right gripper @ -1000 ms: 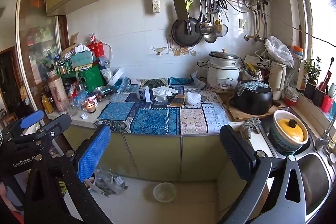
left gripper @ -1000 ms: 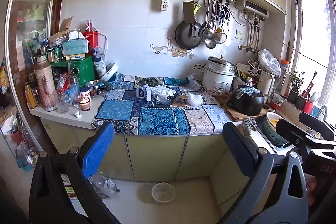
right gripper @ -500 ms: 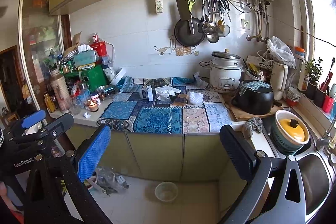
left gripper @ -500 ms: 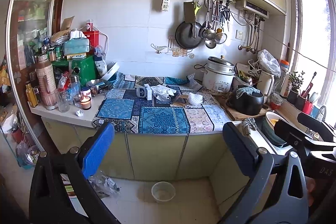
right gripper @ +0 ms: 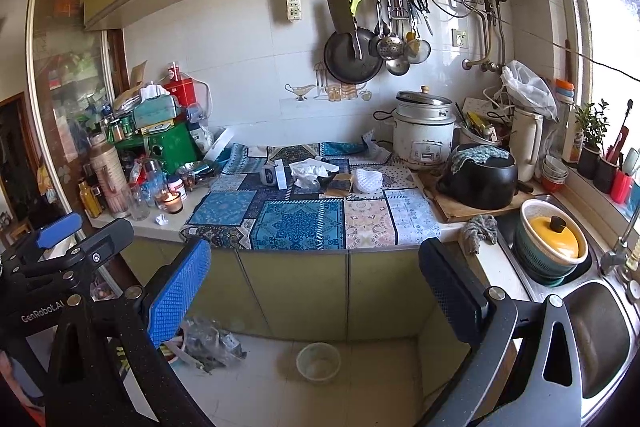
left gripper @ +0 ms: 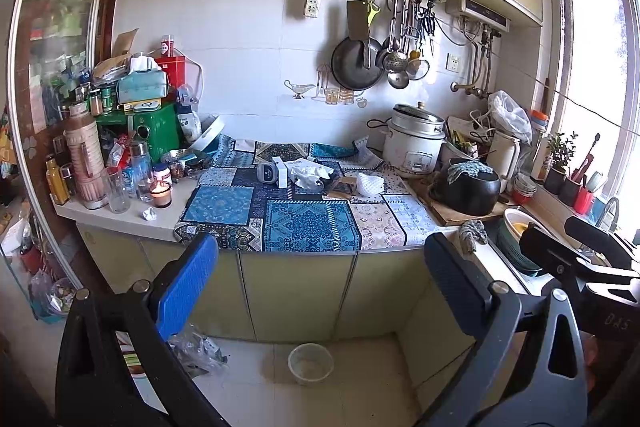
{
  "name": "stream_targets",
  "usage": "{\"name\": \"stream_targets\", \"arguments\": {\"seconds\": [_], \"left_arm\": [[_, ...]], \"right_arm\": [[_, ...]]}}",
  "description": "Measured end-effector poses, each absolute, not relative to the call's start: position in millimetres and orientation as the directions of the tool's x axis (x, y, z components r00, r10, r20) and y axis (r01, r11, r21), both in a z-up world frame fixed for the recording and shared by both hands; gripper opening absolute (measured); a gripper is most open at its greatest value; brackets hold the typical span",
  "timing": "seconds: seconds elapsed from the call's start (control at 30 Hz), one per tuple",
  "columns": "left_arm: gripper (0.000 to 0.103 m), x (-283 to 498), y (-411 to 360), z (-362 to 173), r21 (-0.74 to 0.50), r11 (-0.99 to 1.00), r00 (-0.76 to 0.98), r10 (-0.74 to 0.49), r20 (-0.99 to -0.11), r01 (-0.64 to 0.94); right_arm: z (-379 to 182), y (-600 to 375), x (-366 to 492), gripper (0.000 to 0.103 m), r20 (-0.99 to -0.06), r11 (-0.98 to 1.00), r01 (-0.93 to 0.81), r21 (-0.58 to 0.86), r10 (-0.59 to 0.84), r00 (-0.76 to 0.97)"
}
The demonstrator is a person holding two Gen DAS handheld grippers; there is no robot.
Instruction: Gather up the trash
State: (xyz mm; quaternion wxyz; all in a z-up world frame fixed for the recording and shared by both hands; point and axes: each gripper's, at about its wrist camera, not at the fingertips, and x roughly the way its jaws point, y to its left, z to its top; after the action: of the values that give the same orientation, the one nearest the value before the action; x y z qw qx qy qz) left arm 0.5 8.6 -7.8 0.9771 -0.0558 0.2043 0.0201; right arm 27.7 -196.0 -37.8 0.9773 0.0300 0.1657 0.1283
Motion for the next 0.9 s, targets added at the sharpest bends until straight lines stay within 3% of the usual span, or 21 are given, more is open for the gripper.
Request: {"name": "stream_targets", "arguments": {"seconds": [0.43,0.9], "left_arm": [[0.103,45.6,30.9,-24.5,-0.122,0.990,0.891,0.007,-0.453,-0.070],[0.103,190.7,30.7,-66.2,-0.079,0.991,0.844,0.048,-0.534,-0.106]], "right_arm": [[-51.5,-185.9,57.0,0.103,-0.367,0.979,-0.172,0.112,0.202,0.908],[-71.6,-213.7,176.8,0.103,-0.446,0.988,-0.107,0.113,0.147,0.883]]}}
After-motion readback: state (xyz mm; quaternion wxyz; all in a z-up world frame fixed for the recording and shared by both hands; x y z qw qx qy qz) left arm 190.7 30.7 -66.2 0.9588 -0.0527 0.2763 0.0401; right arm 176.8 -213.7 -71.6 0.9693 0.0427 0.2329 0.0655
